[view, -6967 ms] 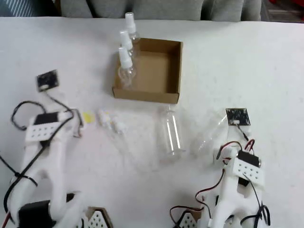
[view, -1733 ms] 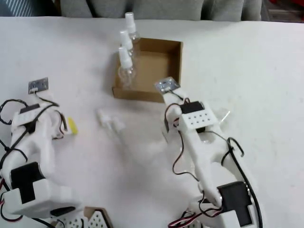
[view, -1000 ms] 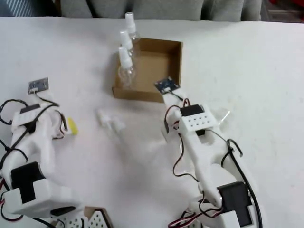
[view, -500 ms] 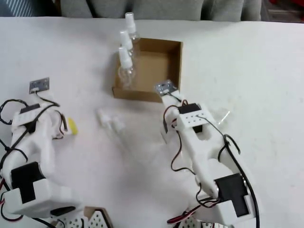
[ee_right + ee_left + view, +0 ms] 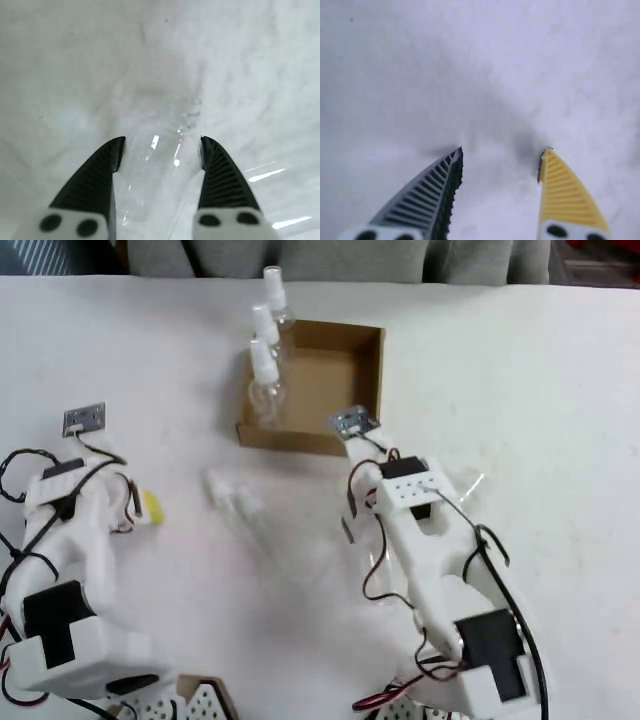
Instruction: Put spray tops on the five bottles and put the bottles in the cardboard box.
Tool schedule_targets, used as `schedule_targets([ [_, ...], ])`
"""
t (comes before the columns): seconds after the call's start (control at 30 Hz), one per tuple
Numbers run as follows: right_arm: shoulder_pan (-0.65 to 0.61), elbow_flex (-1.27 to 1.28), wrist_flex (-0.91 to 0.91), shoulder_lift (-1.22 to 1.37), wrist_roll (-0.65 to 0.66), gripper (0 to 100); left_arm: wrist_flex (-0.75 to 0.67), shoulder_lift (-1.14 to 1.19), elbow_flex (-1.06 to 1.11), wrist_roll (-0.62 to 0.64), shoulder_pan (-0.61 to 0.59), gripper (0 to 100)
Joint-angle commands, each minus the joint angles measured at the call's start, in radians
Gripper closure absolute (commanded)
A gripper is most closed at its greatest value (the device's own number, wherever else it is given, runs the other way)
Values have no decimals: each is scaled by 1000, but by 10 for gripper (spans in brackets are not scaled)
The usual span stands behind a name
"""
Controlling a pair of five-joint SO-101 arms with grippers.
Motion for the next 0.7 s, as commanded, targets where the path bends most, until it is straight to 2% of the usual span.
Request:
schedule_targets([
  [0.0,10,12,4,-143,2,982,25,-5,-31,-11,5,758],
  [0.2,18,192,-150,-361,-28,978,25,-12,-32,-12,16,758],
  [0.43,18,261,-237,-407,-23,978,14,-188,83,3,93,759],
  [0.67,19,264,-232,-406,-23,978,80,-429,117,304,243,757],
])
